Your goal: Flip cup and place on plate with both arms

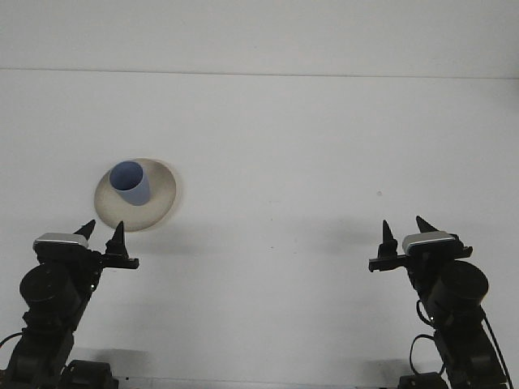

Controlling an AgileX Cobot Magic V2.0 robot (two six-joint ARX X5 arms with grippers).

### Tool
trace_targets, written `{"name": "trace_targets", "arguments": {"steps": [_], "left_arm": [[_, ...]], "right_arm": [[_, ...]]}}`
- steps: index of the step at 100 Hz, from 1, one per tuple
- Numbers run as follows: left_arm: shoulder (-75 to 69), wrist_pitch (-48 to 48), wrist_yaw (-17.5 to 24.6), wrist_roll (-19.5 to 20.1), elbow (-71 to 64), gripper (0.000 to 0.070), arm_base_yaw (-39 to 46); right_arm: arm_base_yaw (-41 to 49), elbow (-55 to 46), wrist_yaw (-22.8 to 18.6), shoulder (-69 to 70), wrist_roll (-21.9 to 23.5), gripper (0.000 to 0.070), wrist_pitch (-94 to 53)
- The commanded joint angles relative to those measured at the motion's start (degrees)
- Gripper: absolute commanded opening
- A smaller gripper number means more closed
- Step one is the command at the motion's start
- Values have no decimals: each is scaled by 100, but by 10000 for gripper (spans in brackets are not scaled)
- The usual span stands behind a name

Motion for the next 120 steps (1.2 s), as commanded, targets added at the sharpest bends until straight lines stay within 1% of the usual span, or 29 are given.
{"name": "trace_targets", "arguments": {"steps": [1, 6, 10, 14, 16, 120], "left_arm": [[15, 70, 7, 4, 35, 139, -13], [15, 70, 7, 4, 35, 63, -13], [15, 70, 7, 4, 35, 7, -13], [15, 70, 7, 7, 35, 4, -13], [15, 70, 7, 4, 35, 5, -13], [13, 74, 7, 4, 35, 6, -13]], "right_arm": [[13, 61, 0, 28, 59, 285, 50], [13, 61, 0, 28, 59, 164, 50], [13, 61, 0, 28, 59, 81, 50], [13, 61, 0, 28, 59, 16, 52], [13, 61, 0, 28, 59, 0, 52], [13, 61, 0, 28, 59, 1, 55]]}}
